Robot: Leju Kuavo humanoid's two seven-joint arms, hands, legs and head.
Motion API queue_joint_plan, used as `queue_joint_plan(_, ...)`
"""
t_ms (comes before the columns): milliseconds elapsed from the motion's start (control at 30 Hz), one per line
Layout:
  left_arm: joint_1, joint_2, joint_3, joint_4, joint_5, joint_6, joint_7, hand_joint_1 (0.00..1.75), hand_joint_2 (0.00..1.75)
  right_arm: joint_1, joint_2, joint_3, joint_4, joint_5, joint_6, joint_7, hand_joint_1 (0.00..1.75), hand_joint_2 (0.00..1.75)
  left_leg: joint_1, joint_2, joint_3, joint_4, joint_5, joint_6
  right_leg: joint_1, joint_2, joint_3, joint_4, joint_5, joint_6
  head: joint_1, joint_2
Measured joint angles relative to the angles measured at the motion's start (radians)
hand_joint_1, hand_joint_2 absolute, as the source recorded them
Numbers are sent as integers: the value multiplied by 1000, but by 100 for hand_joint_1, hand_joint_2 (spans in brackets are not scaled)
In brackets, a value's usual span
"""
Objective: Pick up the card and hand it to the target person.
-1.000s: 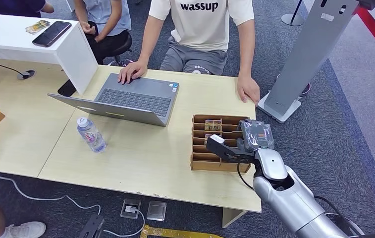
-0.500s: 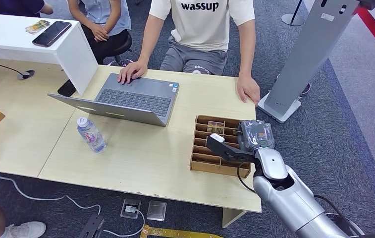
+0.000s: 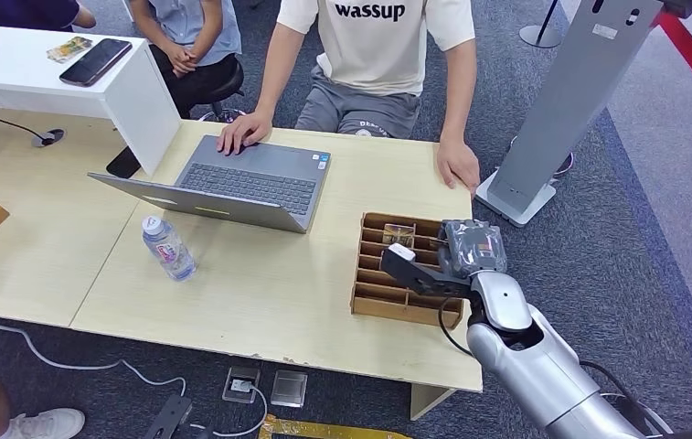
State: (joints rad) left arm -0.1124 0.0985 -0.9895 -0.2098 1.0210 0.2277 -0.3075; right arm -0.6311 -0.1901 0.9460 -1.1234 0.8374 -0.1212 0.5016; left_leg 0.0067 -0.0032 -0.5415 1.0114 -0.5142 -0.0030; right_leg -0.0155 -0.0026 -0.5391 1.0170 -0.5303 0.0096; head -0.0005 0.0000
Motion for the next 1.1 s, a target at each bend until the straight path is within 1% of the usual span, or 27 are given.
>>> queue_joint_plan(100,1,1,0,0,8,0,2,0,175,-2,-1,-2,-19,-45,-7,-18,145,175,0,0,0,0,0,0,0,0,0,0,0,0,0,0)
queue_joint_plan(267,2,5,-1,0,17,0,2,0,175,-20,-10,-17,-88,-168,4,-58,145,175,0,0,0,0,0,0,0,0,0,0,0,0,0,0)
queue_joint_plan(333,3,6,-1,0,21,0,2,0,175,-26,-14,-26,-126,-207,-15,-95,145,175,0,0,0,0,0,0,0,0,0,0,0,0,0,0)
queue_joint_plan(433,4,8,-1,0,25,0,-1,0,175,-31,-17,-40,-186,-242,-70,-165,145,175,0,0,0,0,0,0,0,0,0,0,0,0,0,0)
queue_joint_plan(600,4,8,-2,0,26,0,-1,0,175,-34,-19,-51,-249,-248,-104,-204,145,175,0,0,0,0,0,0,0,0,0,0,0,0,0,0)
queue_joint_plan(767,2,8,-3,0,26,0,0,0,175,-34,-8,-50,-273,-182,-212,-302,145,175,0,0,0,0,0,0,0,0,0,0,0,0,0,0)
queue_joint_plan(867,2,8,-4,0,26,0,0,0,175,-34,-5,-49,-273,-174,-225,-312,145,175,0,0,0,0,0,0,0,0,0,0,0,0,0,0)
queue_joint_plan(933,-9,5,-11,0,23,0,3,0,175,-35,42,-44,-216,-158,-379,-424,145,175,0,0,0,0,0,0,0,0,0,0,0,0,0,0)
queue_joint_plan(1000,-21,1,-21,0,17,0,9,0,175,-36,102,-44,-135,-112,-545,-564,145,175,1,0,0,0,0,0,1,0,0,0,0,0,0,0)
queue_joint_plan(1100,-25,-1,-30,0,12,0,15,0,175,-30,146,-82,-65,45,-562,-633,145,175,1,0,0,0,0,0,1,0,0,0,0,0,0,0)
